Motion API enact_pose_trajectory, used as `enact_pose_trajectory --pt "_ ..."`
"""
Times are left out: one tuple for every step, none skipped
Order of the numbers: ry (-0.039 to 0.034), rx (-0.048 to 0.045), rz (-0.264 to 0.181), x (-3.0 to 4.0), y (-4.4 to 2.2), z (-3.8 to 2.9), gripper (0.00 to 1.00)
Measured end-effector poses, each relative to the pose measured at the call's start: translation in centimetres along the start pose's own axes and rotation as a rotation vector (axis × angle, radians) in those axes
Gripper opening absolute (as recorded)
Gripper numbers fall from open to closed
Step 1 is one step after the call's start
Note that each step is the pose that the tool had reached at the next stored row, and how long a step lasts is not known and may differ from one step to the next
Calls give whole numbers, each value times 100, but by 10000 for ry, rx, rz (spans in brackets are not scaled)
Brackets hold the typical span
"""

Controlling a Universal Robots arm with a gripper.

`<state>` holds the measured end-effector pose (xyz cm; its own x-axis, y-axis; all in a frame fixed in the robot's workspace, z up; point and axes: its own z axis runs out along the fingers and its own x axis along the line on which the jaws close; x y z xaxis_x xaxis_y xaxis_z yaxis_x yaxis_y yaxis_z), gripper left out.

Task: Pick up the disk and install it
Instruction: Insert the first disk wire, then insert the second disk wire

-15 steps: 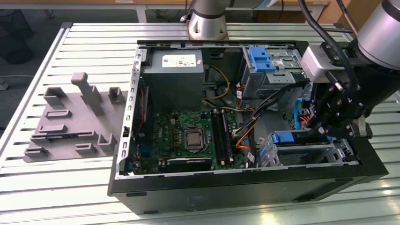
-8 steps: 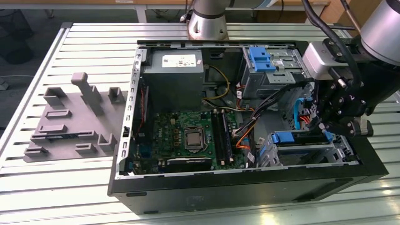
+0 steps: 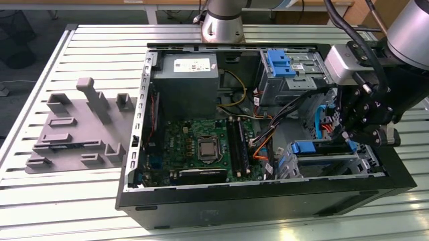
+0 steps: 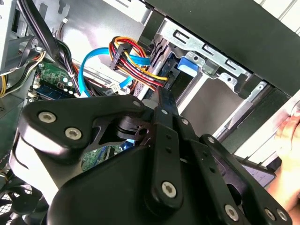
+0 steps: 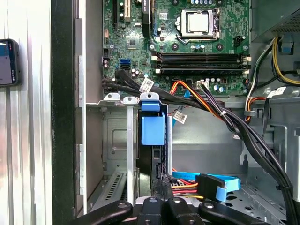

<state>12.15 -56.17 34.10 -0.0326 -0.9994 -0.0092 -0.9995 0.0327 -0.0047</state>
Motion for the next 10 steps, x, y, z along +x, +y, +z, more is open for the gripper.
enact_pose_trajectory --pt "0 0 0 0 0 0 11" --pt "-1 0 0 0 0 -1 11" --pt "-1 0 0 0 0 -1 11" --pt "-1 0 0 0 0 -1 11" --pt "-1 0 -1 0 0 -2 11" --pt "-1 0 0 0 0 -2 11" --pt "-1 0 0 0 0 -3 11" --pt "-1 0 0 0 0 -3 11" --pt "0 0 0 0 4 -4 11" --pt "2 1 -1 0 17 -5 11"
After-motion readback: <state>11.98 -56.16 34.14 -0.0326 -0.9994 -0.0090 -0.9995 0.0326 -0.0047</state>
